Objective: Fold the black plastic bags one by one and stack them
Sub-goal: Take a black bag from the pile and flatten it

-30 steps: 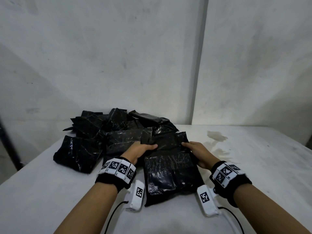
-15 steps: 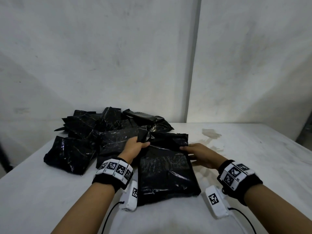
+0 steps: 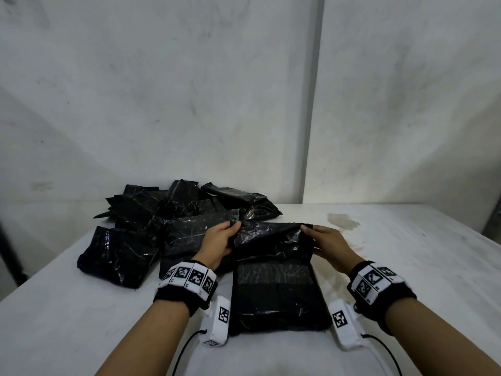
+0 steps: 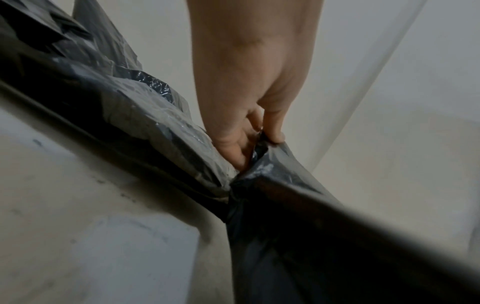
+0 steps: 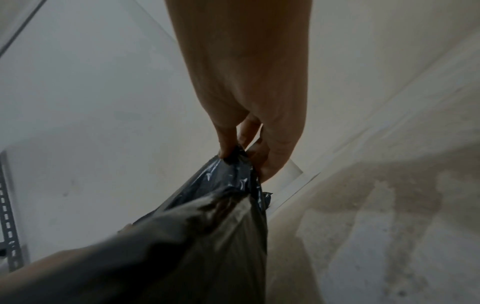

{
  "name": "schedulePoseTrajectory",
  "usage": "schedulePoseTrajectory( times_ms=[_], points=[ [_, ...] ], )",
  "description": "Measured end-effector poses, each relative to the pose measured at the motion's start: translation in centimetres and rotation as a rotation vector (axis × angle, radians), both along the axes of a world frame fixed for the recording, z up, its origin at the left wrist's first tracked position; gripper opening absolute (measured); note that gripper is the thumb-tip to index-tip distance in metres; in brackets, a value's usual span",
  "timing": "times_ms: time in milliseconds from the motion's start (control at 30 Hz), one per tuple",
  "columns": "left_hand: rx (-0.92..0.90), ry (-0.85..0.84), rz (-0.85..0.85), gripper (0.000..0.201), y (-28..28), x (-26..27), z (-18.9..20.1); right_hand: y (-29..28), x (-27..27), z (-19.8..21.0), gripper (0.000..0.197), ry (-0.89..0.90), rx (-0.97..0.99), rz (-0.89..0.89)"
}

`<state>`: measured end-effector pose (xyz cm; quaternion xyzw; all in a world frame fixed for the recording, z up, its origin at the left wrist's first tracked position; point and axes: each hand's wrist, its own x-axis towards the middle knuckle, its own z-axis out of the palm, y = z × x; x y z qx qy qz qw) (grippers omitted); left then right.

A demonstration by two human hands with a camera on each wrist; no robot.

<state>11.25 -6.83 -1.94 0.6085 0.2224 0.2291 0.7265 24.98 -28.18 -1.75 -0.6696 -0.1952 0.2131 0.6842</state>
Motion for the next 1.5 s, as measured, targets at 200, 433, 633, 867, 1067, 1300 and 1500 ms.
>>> schedulePoseTrajectory(
  times_ms=[200,433,633,867,1067,1300,1500],
  points=[
    [-0.016,-0.019,0.078,0.015,0.3,0.3,-0.6,-0.3,0.3,0.0,0.011,0.086,0.013,-0.027],
    [-0.003,-0.033,0.119,0.018,0.8,0.3,-0.5,0.0,1.3,0.1,0.019,0.160,-0.082,-0.090],
    [0.066,-0.002,0.132,0.018,0.1,-0.1,0.0,0.1,0.9,0.8,0.004,0.284,0.145,-0.110],
    [-0.076,0.014,0.061,0.030,0.6,0.1,-0.4,0.0,0.5,0.5,0.009,0.324,0.272,-0.054],
    [-0.168,-0.013,0.001,0.026,0.2,-0.2,0.0,0.2,0.6,0.4,0.009,0.341,0.288,-0.015],
    [-0.304,-0.082,-0.167,0.018,-0.1,-0.8,0.5,0.4,-0.5,0.8,0.025,0.345,0.275,0.087],
    [-0.269,-0.020,-0.230,0.017,0.1,-1.1,0.8,0.2,-0.1,0.3,0.022,0.293,0.125,0.131]
  ],
)
